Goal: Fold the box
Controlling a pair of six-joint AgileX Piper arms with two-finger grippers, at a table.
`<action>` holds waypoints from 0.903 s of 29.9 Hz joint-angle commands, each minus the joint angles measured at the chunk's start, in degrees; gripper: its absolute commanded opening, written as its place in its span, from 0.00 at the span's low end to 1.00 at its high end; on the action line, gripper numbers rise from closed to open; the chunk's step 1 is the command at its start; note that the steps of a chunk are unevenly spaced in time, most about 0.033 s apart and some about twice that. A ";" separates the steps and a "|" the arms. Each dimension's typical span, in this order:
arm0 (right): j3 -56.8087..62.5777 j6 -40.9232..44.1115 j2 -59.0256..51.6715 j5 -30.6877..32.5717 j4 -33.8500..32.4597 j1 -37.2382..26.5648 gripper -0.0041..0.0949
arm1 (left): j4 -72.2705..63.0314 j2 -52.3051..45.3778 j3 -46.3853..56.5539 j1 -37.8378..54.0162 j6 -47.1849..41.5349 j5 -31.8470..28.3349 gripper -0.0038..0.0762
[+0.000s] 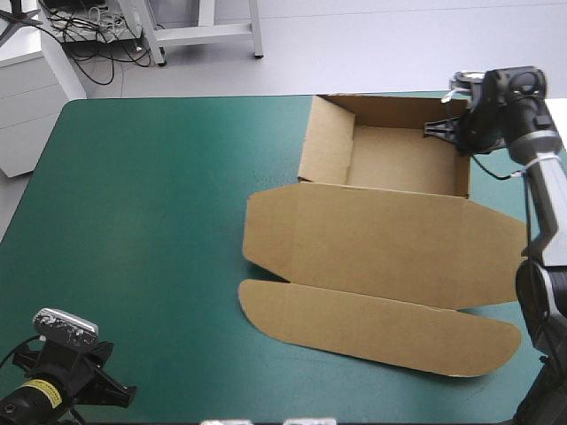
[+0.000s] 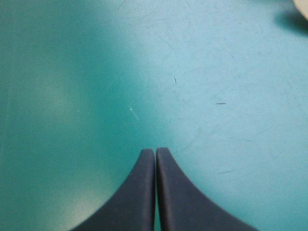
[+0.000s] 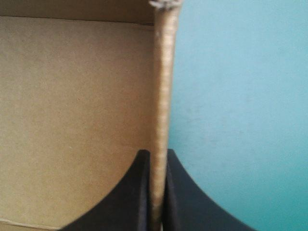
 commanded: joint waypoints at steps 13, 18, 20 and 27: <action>-1.43 -3.65 -4.71 0.65 -2.77 -27.28 0.02 | 1.45 0.50 -1.40 -0.25 -0.18 -0.08 0.04; -1.43 -2.47 -4.71 0.65 -1.88 -30.33 0.02 | 1.67 0.50 -1.40 -0.25 -0.18 -0.29 0.04; -1.43 -2.13 -4.71 0.65 -2.48 -30.33 0.02 | 2.21 0.50 -1.40 -0.25 -0.18 -0.26 0.04; -1.43 -1.71 -4.71 0.65 -2.24 -30.33 0.20 | 2.97 0.50 -1.40 -0.25 -0.18 -0.26 0.04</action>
